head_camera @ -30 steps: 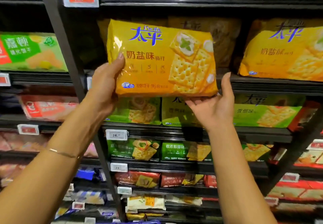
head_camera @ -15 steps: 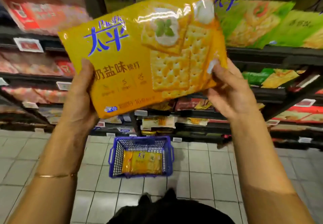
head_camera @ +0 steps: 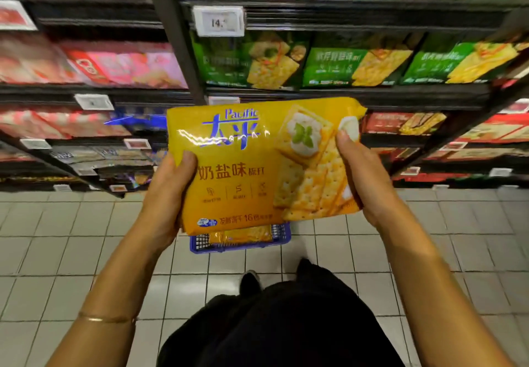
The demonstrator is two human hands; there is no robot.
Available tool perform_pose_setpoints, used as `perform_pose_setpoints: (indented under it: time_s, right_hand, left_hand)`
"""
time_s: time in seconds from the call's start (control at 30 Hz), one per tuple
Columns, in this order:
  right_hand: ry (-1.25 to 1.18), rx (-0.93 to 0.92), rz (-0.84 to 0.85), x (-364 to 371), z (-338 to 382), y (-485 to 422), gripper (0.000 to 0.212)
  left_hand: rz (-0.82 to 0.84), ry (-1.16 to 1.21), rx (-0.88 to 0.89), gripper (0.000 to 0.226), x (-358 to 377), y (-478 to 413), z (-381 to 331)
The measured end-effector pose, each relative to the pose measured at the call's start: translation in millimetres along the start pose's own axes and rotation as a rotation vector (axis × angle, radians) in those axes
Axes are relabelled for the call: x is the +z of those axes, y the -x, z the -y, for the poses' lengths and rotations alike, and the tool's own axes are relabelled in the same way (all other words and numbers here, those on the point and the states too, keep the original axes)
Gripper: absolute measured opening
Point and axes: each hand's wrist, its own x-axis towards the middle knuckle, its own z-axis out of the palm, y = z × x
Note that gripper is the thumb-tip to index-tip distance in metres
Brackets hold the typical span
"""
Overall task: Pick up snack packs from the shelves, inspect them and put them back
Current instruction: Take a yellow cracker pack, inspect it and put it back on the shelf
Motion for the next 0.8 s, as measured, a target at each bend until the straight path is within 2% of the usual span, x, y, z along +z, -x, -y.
perform_pose_setpoints:
  time_s: [0.13,0.2,0.33,0.43,0.6,0.7,0.8]
  right_hand:
    - [0.017,0.041,-0.037,8,-6,12,0.042]
    - [0.014,0.051,-0.048,9,-5,16,0.038]
    - [0.086,0.044,-0.105,10,4,24,0.037]
    - [0.121,-0.021,-0.132,12,11,32,0.037]
    - [0.136,-0.076,-0.147,20,15,45,0.048]
    - [0.109,-0.023,-0.159,22,12,49,0.062]
    - [0.072,0.028,-0.187,26,14,50,0.064]
  left_hand:
    - [-0.043,0.028,-0.083,0.101,2,12,12]
    - [-0.042,0.053,-0.113,0.095,2,16,15]
    - [-0.005,0.111,-0.132,0.054,4,17,24]
    - [-0.024,0.18,-0.15,0.039,4,17,29]
    - [-0.034,0.22,-0.166,0.041,-1,24,35]
    - [-0.02,0.21,-0.155,0.043,-7,27,34]
    - [-0.038,0.189,-0.135,0.042,-11,29,27]
